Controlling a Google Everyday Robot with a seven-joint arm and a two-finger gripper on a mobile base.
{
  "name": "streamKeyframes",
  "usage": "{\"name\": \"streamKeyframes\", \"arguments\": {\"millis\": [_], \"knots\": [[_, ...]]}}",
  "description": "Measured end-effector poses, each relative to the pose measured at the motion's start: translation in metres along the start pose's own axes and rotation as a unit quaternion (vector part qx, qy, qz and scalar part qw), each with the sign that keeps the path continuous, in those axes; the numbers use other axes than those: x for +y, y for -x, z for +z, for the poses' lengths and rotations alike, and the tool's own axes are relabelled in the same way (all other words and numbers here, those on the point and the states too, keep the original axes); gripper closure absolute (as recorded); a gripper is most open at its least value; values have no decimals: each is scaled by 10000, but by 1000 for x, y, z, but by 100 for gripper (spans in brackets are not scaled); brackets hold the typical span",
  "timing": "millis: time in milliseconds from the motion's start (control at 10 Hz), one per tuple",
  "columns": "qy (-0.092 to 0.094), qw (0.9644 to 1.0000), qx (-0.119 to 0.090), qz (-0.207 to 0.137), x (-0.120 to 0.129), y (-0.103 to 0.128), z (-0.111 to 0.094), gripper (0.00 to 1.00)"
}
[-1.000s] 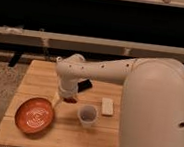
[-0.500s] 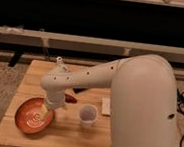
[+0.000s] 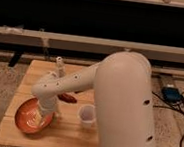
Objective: Pick up the ceramic bowl
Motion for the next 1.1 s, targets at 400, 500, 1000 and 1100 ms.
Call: {"name": "streamKeyframes", "arguments": {"millis": [400,500,1000,1100], "knots": [[-133,9999,4,-48,-4,5,-2,79],[-132,9999,-20,-37,-9,5,-10,91],[37,9998,-151,130,-23,7,-64,100],[59,9997,-189,118,-20,10,-75,100]]}}
